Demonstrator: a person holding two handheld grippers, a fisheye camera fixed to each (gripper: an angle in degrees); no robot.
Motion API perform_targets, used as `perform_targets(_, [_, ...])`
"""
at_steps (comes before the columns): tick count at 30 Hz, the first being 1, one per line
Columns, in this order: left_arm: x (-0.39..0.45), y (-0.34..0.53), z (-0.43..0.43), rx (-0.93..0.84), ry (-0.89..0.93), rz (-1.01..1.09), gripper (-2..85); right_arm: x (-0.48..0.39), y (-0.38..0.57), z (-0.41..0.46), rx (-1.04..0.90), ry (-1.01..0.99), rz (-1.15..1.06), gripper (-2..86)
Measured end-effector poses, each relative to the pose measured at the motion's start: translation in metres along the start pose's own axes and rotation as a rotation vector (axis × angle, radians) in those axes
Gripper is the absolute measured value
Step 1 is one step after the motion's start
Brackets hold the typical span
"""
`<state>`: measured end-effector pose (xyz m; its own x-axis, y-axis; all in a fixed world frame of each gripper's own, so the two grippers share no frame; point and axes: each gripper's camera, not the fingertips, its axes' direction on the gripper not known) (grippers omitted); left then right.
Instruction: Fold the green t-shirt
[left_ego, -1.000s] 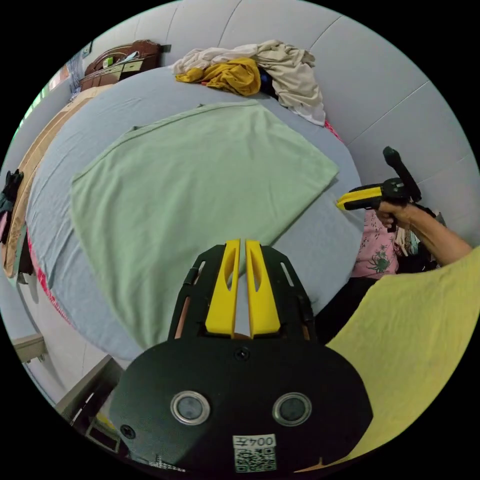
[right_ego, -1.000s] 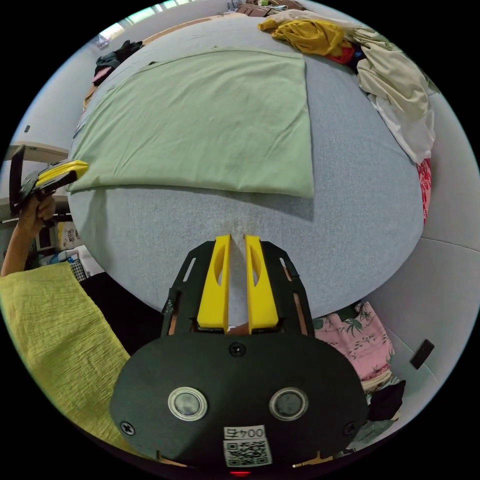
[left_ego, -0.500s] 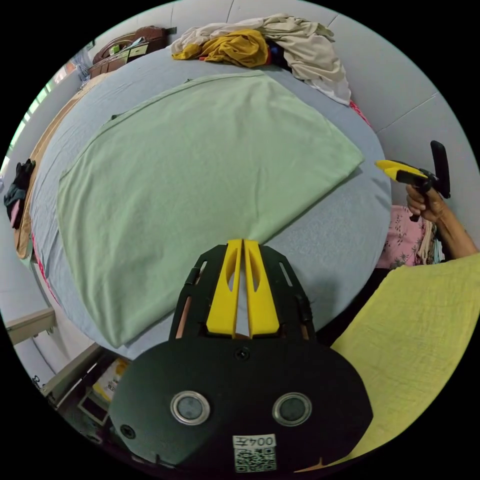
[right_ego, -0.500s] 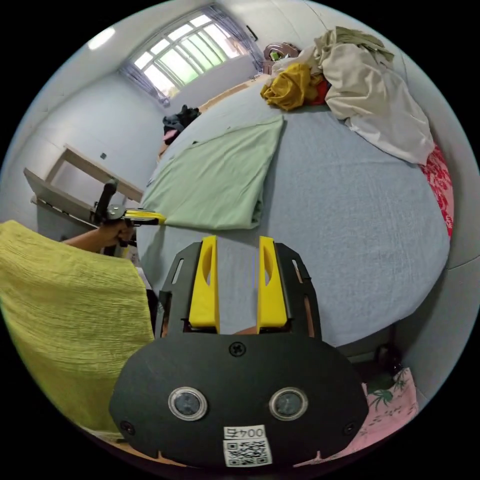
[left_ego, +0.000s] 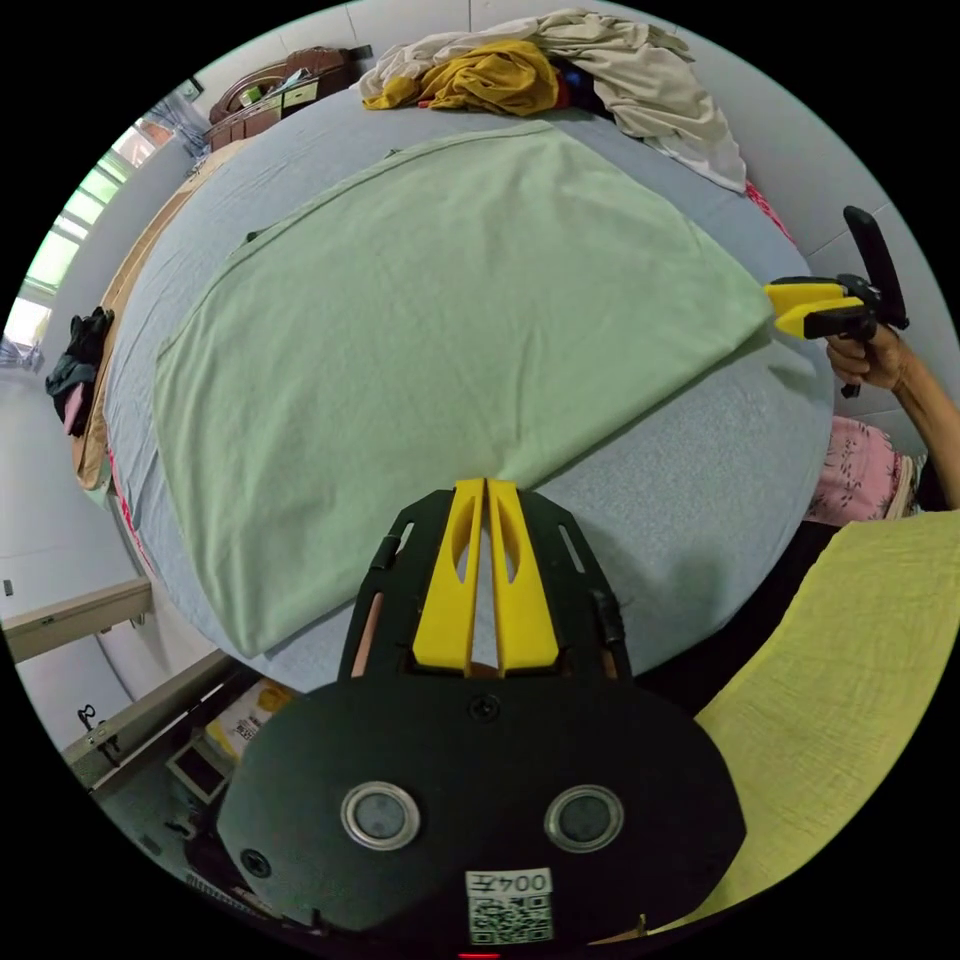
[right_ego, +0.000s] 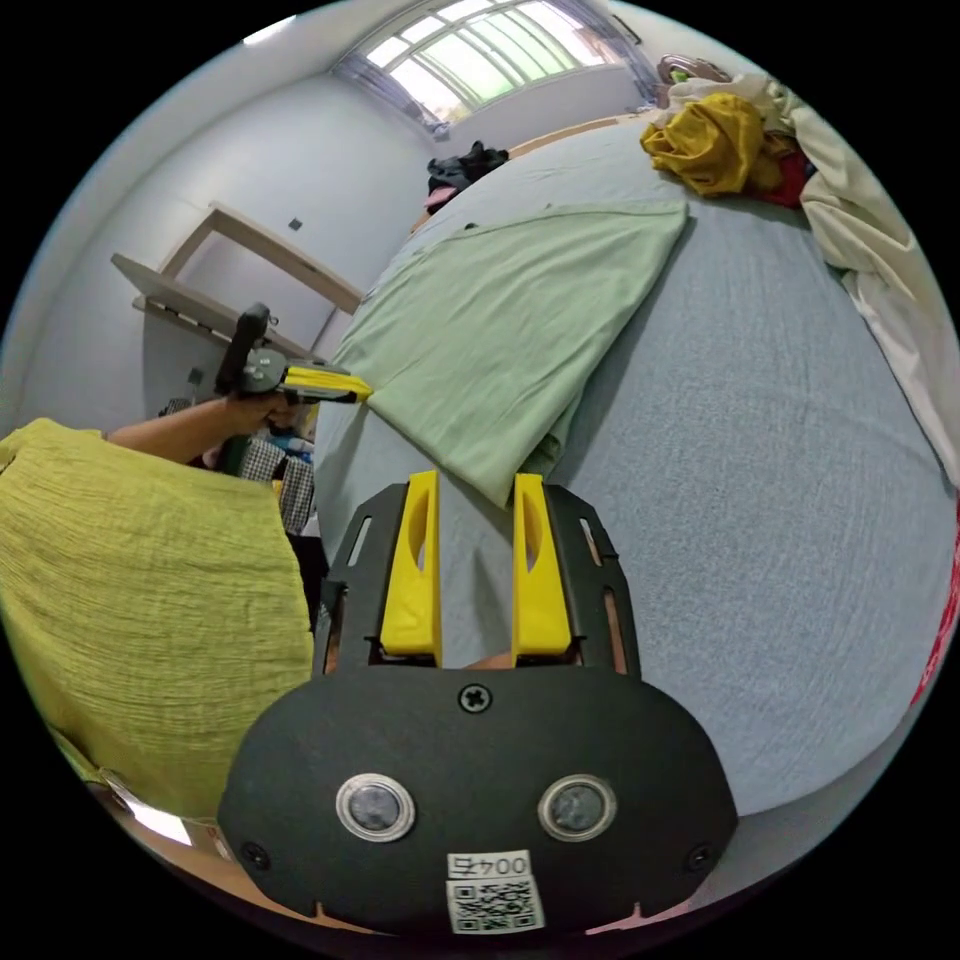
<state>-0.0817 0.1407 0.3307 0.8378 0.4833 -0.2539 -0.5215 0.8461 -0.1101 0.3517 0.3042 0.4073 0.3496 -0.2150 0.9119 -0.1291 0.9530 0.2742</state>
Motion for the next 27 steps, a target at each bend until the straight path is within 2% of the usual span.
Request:
perform_targets(7, [0.009,-0.011,0.004,-0.001,0.000,-0.016,0.6,-0.007,-0.020,0.010,-0.015,-0.008,-0.061,8.2])
perform_targets(17, [0.011,-0.023,0.008,0.001,0.030,-0.031,0.6,-0.019,-0.047,0.036,-0.221,0.129,-0.169,0.4])
perform_targets(21, [0.012,-0.025,0.009,0.009,0.030,-0.031,0.6,-0.019,-0.046,0.040,-0.189,0.119,-0.127,0.1])
perform_targets(24, [0.012,-0.026,0.009,0.011,0.031,-0.031,0.6,-0.030,-0.048,0.040,-0.217,0.181,-0.123,0.9])
perform_targets(27, [0.013,-0.029,0.009,0.006,0.024,-0.025,0.7,-0.051,-0.058,0.034,-0.257,0.348,-0.104,3.3])
